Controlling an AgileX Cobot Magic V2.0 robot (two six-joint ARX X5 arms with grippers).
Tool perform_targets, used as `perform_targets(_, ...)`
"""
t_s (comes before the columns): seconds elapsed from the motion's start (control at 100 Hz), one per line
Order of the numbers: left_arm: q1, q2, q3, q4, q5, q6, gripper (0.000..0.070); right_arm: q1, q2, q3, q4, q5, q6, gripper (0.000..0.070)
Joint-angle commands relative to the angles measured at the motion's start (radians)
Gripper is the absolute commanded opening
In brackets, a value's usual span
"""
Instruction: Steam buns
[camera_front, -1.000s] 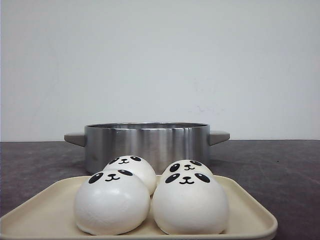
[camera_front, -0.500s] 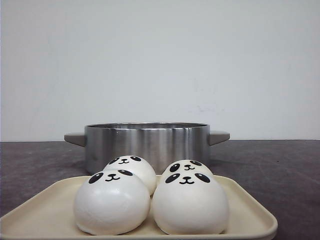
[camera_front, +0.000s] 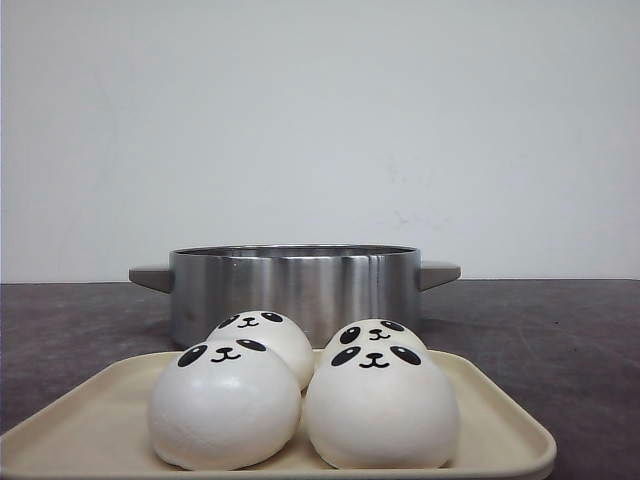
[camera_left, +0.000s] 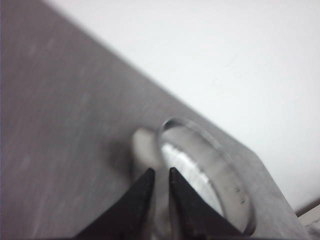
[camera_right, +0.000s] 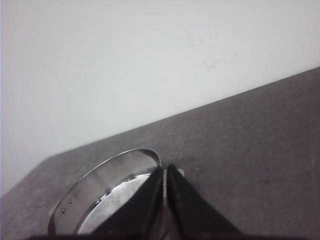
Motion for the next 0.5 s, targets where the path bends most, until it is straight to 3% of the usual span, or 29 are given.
perform_targets(0.0,-0.001,0.079,0.12,-0.009,0.004,0.119,0.0008,0.008,0.081,0.107,-0.042,0.016,-0.101,0.0004)
perform_targets(0.25,-0.014,0.398,0.526,-0.237,0.01,0.378,0.0008,0.011,0.344,0.432,-0.193,-0.003,-0.194,0.0004)
perform_targets(0.29,-0.016,0.428,0.568,-0.256,0.025,0.404,0.0037,0.011,0.367,0.462,-0.197,-0.037,-0.192,0.0007)
perform_targets(0.32,-0.016,0.446,0.592,-0.262,0.041,0.415,0.0097,0.011,0.377,0.478,-0.196,-0.063,-0.19,0.0017)
perform_targets(0.37,-0.016,0.466,0.62,-0.264,0.055,0.418,0.0278,0.011,0.394,0.504,-0.183,-0.118,-0.172,0.0138)
perform_targets(0.44,-0.017,0.483,0.63,-0.258,0.055,0.417,0.056,0.011,0.403,0.515,-0.153,-0.185,-0.119,0.044)
perform_targets(0.49,-0.024,0.487,0.629,-0.259,0.055,0.409,0.0643,0.012,0.409,0.515,-0.122,-0.226,-0.06,0.0631)
